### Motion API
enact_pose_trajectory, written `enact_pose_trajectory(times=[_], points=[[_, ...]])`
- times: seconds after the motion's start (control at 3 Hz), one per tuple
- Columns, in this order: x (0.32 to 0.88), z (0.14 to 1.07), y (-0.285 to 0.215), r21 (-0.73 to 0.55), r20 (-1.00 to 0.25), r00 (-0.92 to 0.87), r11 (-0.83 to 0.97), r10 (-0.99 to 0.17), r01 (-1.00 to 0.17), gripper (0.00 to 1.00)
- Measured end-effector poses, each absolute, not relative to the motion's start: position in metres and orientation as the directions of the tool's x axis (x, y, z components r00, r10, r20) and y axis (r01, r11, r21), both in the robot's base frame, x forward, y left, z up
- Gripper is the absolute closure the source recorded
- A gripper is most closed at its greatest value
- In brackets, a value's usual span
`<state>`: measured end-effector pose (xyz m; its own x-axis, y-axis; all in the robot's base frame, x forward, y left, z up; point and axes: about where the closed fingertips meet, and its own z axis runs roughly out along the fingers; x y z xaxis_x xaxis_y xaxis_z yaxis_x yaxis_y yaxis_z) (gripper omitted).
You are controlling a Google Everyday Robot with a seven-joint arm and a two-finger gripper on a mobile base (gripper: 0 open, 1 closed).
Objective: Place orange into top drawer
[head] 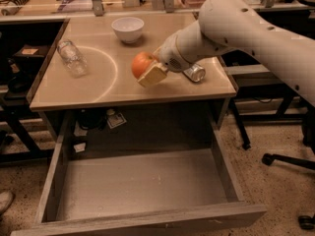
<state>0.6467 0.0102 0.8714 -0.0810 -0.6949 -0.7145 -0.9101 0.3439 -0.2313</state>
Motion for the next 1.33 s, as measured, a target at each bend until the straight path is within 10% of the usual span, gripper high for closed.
enact_pose_trajectory(times=[1.33], points=[[0.504, 0.864, -0.024, -0.131, -0.648, -0.323, 0.518, -0.690, -0.846, 1.00]])
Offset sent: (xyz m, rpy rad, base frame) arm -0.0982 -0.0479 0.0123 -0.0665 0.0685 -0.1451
